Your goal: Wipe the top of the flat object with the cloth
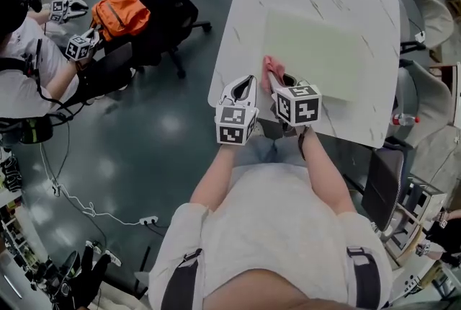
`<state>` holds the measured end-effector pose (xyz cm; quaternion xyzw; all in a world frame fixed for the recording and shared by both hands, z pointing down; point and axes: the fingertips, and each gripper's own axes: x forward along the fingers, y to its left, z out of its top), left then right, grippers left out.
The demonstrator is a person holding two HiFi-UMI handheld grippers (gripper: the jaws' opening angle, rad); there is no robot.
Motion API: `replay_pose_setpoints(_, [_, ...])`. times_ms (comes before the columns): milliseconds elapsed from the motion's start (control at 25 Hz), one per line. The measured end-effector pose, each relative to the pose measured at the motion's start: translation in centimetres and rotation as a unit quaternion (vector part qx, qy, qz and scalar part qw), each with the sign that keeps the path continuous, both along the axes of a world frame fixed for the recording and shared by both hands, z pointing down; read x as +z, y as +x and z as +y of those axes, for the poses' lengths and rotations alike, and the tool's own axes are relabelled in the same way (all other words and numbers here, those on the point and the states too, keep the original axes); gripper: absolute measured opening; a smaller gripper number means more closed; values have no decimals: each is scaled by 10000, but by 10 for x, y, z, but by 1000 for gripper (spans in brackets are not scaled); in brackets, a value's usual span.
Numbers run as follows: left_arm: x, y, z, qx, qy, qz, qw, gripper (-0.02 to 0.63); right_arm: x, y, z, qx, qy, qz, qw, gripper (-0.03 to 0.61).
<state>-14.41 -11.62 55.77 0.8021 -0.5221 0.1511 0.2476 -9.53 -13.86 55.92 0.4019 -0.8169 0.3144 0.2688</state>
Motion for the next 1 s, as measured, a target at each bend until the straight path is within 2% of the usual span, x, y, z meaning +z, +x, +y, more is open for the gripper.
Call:
replay_pose_setpoints(160, [-24,-1,3,86,260,-66,9996,12,-14,18,0,94,387,51,9992,29])
replay_pose_setpoints(320, [-45,14,4,263,537,-107,9982,12,-26,47,2,254,539,80,9982,29])
replay_pose_setpoints(600, [-87,68,14,480,899,76,9948,12,-57,125,29,731,818,11,9940,29])
replay_pose_setpoints(1000, [-129,143,58,701,1266,167,9893,12,-106,224,88,1086,1379,39,9845,29])
